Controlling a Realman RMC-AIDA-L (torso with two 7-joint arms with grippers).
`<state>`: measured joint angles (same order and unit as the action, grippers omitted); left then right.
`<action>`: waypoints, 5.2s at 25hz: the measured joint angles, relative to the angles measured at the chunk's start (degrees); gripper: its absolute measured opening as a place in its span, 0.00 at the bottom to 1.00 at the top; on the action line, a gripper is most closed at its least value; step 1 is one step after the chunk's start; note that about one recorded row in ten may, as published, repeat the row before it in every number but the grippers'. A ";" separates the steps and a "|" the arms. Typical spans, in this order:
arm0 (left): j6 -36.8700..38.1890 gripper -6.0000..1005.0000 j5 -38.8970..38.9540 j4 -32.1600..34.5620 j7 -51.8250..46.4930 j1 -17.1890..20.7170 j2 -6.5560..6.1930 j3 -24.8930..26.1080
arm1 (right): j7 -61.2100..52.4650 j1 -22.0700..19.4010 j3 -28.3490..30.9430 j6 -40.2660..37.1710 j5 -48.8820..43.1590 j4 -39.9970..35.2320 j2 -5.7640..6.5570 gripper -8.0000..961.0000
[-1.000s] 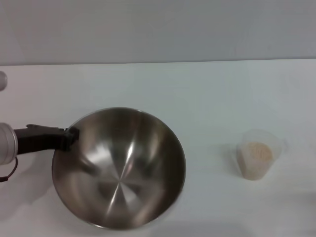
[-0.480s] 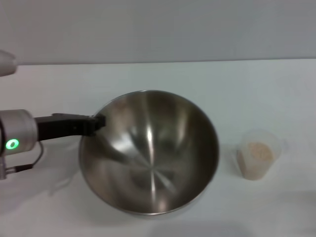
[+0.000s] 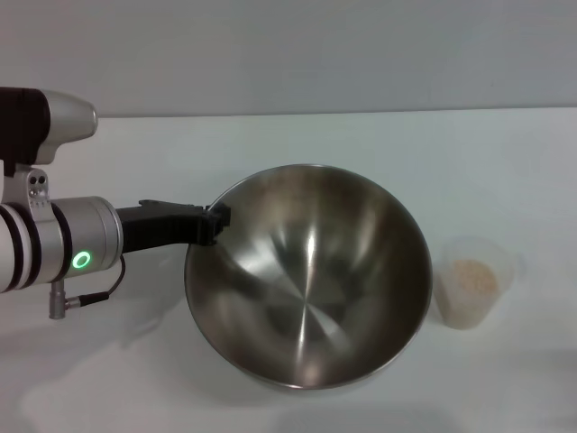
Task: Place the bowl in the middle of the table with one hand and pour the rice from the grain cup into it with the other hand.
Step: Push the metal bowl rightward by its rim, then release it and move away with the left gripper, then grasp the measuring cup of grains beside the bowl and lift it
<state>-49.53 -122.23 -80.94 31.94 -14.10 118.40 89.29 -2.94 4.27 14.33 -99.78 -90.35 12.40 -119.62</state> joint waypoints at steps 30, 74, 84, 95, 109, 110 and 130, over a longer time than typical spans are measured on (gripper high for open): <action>-0.04 0.09 -1.51 4.32 0.79 -1.93 -0.19 0.09 | 0.04 -0.04 0.00 1.33 0.00 -0.10 0.00 0.81; 129.74 0.86 -12.94 54.34 -25.38 5.46 0.23 -29.75 | 3.09 2.64 -14.81 11.90 0.00 -1.81 -0.04 0.81; 131.30 0.86 -12.94 55.58 -26.07 6.28 0.26 -30.09 | 3.12 6.57 -15.02 19.05 0.00 -1.01 -0.06 0.81; 132.97 0.86 -13.14 55.45 -26.36 6.37 0.34 -30.29 | 3.12 7.61 -15.13 22.26 -2.07 -0.12 -0.12 0.81; 133.26 0.86 -13.30 55.84 -26.50 6.38 0.34 -30.42 | 3.12 8.50 -14.57 23.74 -2.01 0.01 0.00 0.81; 133.27 0.86 -13.30 55.90 -26.50 6.49 0.35 -30.45 | 3.12 8.50 -14.57 23.74 -2.01 0.01 0.00 0.81; 133.39 0.86 -13.39 56.59 -26.65 6.99 0.34 -30.50 | 3.08 10.42 -12.68 24.57 -1.76 -0.19 0.09 0.81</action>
<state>83.85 -135.62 -24.35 5.29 -7.11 118.74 58.79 0.15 14.69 1.65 -75.21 -92.10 12.21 -119.53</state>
